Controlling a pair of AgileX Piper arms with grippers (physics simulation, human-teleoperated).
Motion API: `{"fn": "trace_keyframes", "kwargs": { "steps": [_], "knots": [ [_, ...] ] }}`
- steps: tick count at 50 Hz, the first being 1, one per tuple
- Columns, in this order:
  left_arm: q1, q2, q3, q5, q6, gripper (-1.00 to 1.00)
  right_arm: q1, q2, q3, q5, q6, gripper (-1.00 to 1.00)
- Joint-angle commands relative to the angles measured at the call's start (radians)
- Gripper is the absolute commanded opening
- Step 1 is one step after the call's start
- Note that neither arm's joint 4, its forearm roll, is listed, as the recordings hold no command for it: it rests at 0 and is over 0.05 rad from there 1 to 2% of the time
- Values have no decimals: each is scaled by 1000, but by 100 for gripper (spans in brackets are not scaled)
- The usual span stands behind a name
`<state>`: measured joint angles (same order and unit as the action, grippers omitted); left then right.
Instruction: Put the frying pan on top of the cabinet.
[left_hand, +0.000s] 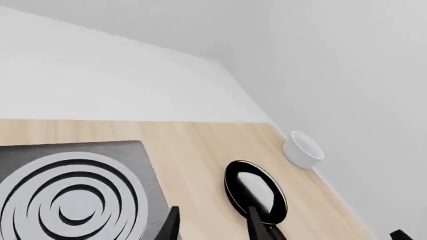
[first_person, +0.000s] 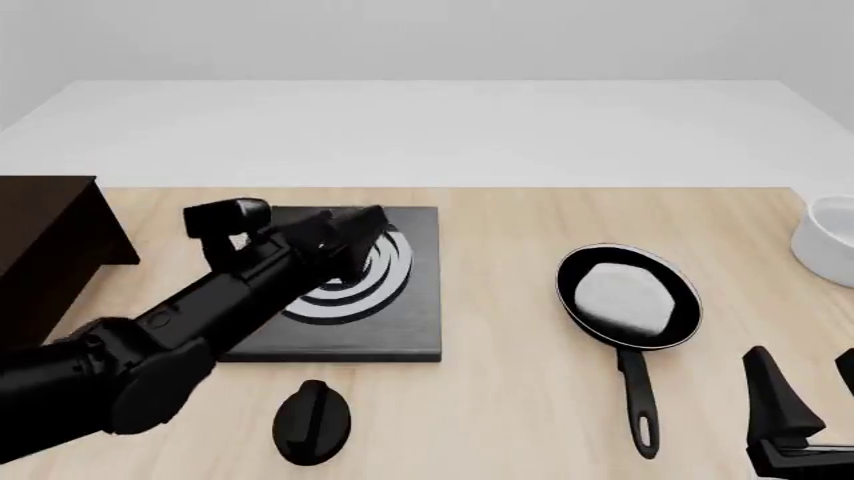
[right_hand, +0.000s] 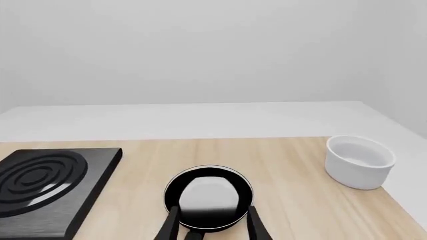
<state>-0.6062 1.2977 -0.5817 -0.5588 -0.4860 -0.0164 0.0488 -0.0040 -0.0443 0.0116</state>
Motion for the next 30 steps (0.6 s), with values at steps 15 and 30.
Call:
{"fn": "trace_keyframes", "kwargs": {
  "steps": [15,30],
  "knots": [
    [-165,363,-152,-101,-156,100,-6,8,2,-7,9,100],
    [-219,489,-213,-140,-169,100,-7,3,3,-6,14,100]
  ]
}}
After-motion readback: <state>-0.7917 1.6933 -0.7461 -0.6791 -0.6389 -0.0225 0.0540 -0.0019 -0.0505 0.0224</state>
